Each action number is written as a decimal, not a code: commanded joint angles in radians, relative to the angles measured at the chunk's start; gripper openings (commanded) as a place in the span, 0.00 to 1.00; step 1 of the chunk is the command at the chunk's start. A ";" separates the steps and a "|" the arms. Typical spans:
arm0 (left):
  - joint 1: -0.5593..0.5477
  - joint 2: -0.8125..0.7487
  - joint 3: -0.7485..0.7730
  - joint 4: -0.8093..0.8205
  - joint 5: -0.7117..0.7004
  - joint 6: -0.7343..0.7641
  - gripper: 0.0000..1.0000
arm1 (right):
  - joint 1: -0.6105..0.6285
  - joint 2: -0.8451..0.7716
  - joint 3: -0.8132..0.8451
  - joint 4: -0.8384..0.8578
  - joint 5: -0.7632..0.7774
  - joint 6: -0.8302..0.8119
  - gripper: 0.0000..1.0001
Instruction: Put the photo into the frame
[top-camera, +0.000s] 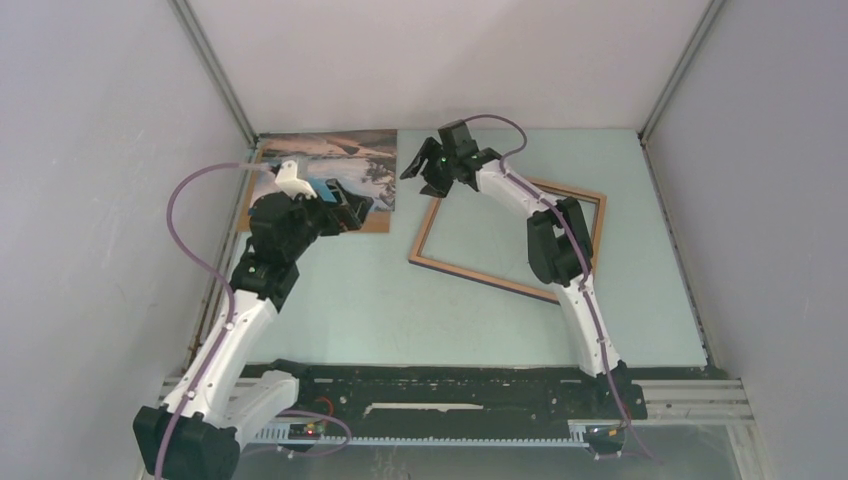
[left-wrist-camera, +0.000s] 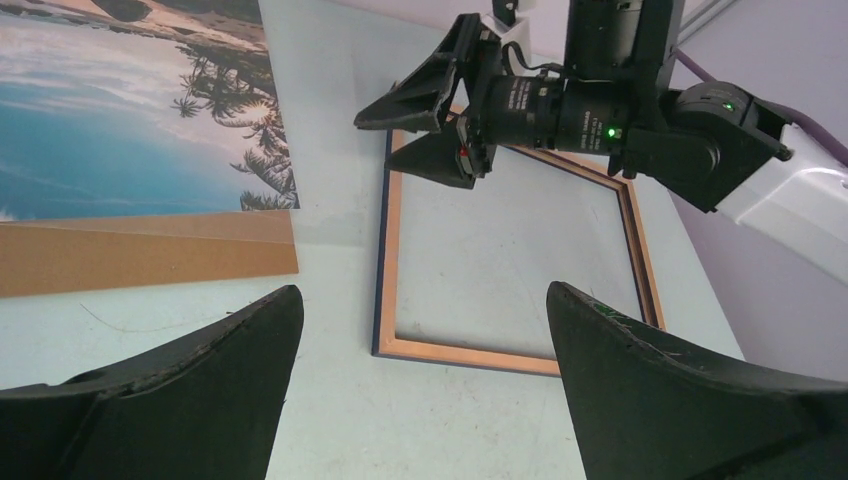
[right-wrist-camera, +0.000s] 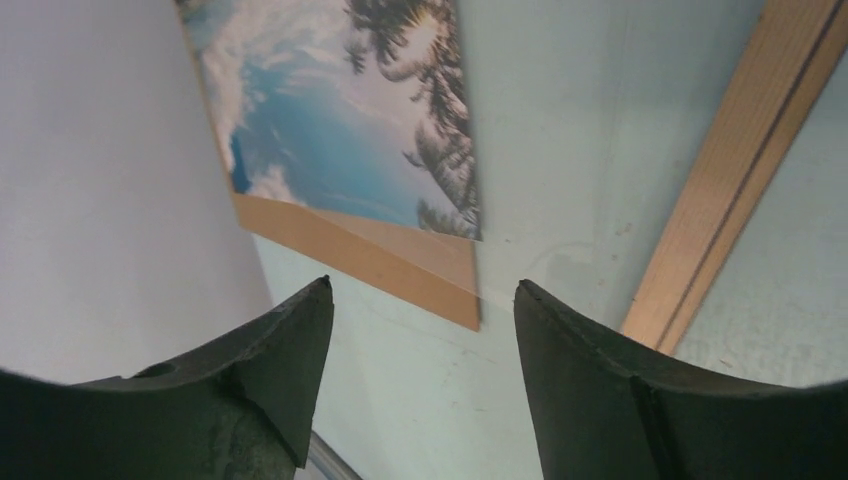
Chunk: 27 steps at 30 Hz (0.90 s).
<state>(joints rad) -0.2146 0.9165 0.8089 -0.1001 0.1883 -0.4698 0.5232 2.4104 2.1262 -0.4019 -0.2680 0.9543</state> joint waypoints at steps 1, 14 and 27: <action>-0.005 0.001 0.085 -0.002 0.004 0.014 1.00 | 0.013 0.017 0.024 -0.085 0.043 -0.064 0.96; -0.005 -0.005 0.090 -0.008 0.004 0.013 1.00 | 0.018 0.100 0.055 -0.112 0.039 -0.094 0.93; -0.007 -0.013 0.086 -0.004 0.001 0.009 1.00 | 0.007 0.032 -0.037 -0.135 0.099 -0.094 0.92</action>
<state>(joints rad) -0.2161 0.9184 0.8417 -0.1226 0.1875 -0.4702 0.5377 2.4554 2.0750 -0.4816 -0.1921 0.8761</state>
